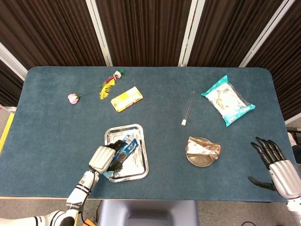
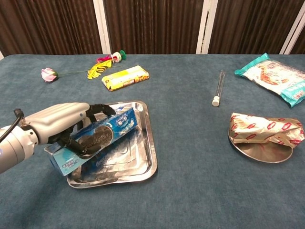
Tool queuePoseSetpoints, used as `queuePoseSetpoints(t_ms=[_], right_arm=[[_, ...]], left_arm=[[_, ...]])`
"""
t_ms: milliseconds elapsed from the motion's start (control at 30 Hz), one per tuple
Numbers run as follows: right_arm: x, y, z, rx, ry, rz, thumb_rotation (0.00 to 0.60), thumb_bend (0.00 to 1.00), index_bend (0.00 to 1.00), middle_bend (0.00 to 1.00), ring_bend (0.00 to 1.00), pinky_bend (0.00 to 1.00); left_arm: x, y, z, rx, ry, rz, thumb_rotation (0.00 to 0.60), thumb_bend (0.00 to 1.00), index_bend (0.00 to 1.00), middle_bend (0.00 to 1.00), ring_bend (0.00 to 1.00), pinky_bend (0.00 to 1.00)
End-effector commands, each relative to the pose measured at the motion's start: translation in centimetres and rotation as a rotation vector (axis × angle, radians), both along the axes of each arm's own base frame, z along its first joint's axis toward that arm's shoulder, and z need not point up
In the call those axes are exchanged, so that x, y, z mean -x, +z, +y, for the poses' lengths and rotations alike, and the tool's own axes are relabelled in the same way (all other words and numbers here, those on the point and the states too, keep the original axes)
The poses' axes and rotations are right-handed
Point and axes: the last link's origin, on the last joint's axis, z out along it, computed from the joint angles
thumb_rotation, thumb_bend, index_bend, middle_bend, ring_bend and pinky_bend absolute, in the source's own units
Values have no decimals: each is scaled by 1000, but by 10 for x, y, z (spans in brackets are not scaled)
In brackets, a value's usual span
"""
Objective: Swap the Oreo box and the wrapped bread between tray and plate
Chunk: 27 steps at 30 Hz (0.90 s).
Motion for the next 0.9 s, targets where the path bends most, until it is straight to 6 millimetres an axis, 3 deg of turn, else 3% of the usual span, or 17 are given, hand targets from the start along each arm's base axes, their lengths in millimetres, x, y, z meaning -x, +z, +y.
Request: queuePoseSetpoints(t_ms=[33,200,433,700,900], right_arm=[[0,0,0,1,-3,1,600,123,0,0,0,0],[1,1,0,5,-8,1,600,123,0,0,0,0],[1,1,0,-1,-17,1,600,123,0,0,0,0],[3,4,-4,12,-36,-6,600,123,0,0,0,0],[7,0,-13,-12,-72,-5,600,123,0,0,0,0]], left_arm=[[-1,0,6,-77,-15,-39,600,438,524,607,676,814],[1,1,13,-110,-35,-39,600,493,599,655,737,871],[-10,9,32,-177,-128,-68,600,534,626,683,763,895],[-53,5,89,-227,-323,-116,600,536,656,703,781,915],[-93,-20,138,-210,-426,-55,600,533,657,700,781,915]])
